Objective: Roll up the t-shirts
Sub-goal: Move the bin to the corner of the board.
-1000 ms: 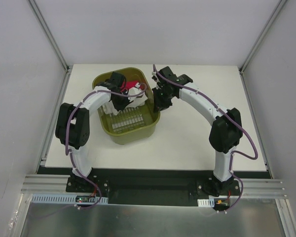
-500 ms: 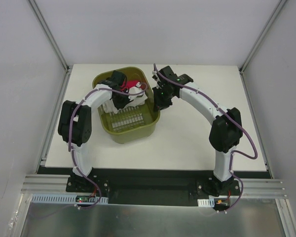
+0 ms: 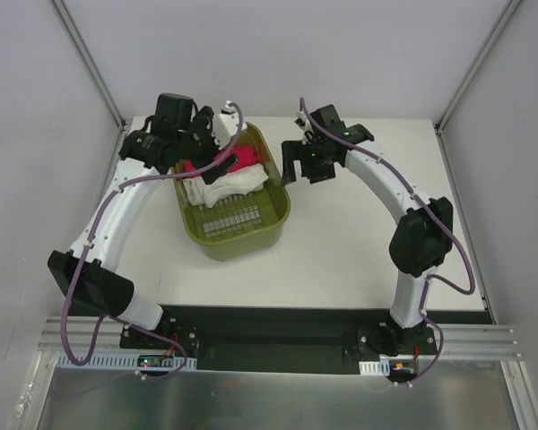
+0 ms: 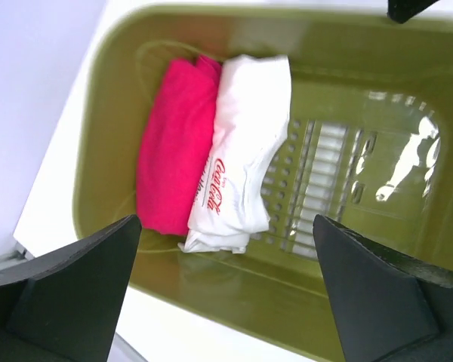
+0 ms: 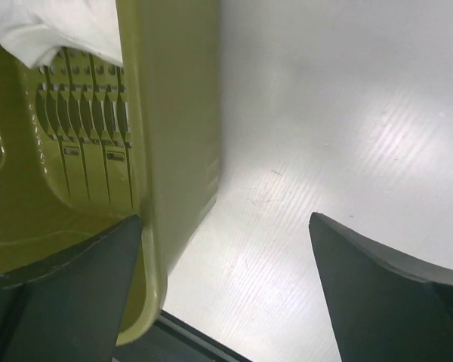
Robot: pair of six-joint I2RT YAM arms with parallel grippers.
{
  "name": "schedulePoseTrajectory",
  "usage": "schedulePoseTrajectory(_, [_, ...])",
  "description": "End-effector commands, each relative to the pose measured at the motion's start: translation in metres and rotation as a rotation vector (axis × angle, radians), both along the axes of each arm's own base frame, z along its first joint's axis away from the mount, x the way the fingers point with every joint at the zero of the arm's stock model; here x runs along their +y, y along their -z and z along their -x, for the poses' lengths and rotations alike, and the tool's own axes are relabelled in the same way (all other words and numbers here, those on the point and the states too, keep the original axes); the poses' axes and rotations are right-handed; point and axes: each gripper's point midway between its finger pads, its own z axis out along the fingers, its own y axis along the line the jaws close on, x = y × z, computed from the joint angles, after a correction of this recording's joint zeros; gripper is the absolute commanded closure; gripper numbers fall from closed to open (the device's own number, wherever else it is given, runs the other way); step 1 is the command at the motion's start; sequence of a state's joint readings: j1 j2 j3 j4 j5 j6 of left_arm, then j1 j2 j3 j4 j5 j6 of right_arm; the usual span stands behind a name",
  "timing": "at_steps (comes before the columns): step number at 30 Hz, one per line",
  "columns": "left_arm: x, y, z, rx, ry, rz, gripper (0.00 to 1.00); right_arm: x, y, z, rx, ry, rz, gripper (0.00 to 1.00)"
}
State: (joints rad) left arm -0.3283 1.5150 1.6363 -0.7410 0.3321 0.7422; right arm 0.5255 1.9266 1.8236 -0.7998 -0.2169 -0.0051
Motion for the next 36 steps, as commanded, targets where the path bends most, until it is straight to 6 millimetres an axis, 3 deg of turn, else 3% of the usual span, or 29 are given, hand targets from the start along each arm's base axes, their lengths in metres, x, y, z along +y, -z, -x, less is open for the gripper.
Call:
schedulePoseTrajectory(1, [0.004, -0.048, 0.022, -0.004, -0.12, 0.113, 0.01, -0.031, -0.089, -0.014, -0.259, 0.061, -0.035, 0.04])
schedulePoseTrajectory(2, [0.004, -0.053, 0.024, -0.001, -0.139, 0.136, 0.01, -0.042, -0.085, -0.014, -0.274, 0.081, -0.001, 0.04])
schedulePoseTrajectory(4, [0.006, -0.061, 0.035, 0.022, -0.203, 0.198, 0.01, -0.071, -0.101, -0.015, -0.378, 0.133, 0.083, 0.04])
schedulePoseTrajectory(5, [0.009, -0.056, 0.038, 0.059, -0.267, 0.221, 0.01, -0.084, -0.089, -0.01, -0.369, 0.147, 0.126, 0.04])
schedulePoseTrajectory(6, [0.012, -0.058, 0.045, 0.062, -0.291, 0.24, 0.01, -0.093, -0.091, -0.006, -0.391, 0.139, 0.152, 0.04])
schedulePoseTrajectory(7, [0.014, -0.054, 0.049, 0.08, -0.298, 0.25, 0.01, -0.105, -0.101, 0.002, -0.427, 0.156, 0.158, 0.04])
schedulePoseTrajectory(8, [0.018, -0.036, 0.054, 0.126, -0.316, 0.24, 0.01, -0.114, -0.093, 0.01, -0.414, 0.16, 0.178, 0.04])
schedulePoseTrajectory(9, [0.022, -0.033, 0.061, 0.128, -0.32, 0.24, 0.01, -0.12, -0.091, 0.017, -0.413, 0.159, 0.191, 0.04])
schedulePoseTrajectory(11, [0.031, -0.013, 0.068, 0.167, -0.35, 0.217, 0.01, -0.133, -0.1, 0.035, -0.437, 0.152, 0.205, 0.04])
schedulePoseTrajectory(12, [0.034, -0.013, 0.074, 0.165, -0.353, 0.223, 0.01, -0.137, -0.093, 0.043, -0.419, 0.145, 0.219, 0.04])
schedulePoseTrajectory(14, [0.041, -0.001, 0.08, 0.194, -0.379, 0.222, 0.01, -0.146, -0.101, 0.058, -0.435, 0.159, 0.218, 0.04])
schedulePoseTrajectory(21, [0.064, 0.002, 0.09, 0.24, -0.474, 0.328, 0.01, -0.152, -0.105, 0.077, -0.447, 0.137, 0.208, 0.04])
schedulePoseTrajectory(28, [0.087, -0.033, 0.087, 0.166, -0.551, 0.474, 0.01, -0.148, -0.095, 0.05, -0.519, 0.084, 0.258, 0.04])
schedulePoseTrajectory(33, [0.108, -0.024, 0.088, 0.143, -0.602, 0.441, 0.01, -0.143, -0.096, 0.032, -0.572, -0.014, 0.315, 0.04])
schedulePoseTrajectory(35, [0.119, -0.008, 0.092, 0.184, -0.711, 0.43, 0.01, -0.137, -0.08, 0.028, -0.551, -0.11, 0.34, 0.04])
schedulePoseTrajectory(36, [0.134, -0.002, 0.091, 0.153, -0.763, 0.361, 0.01, -0.13, -0.071, 0.029, -0.53, -0.162, 0.329, 0.04])
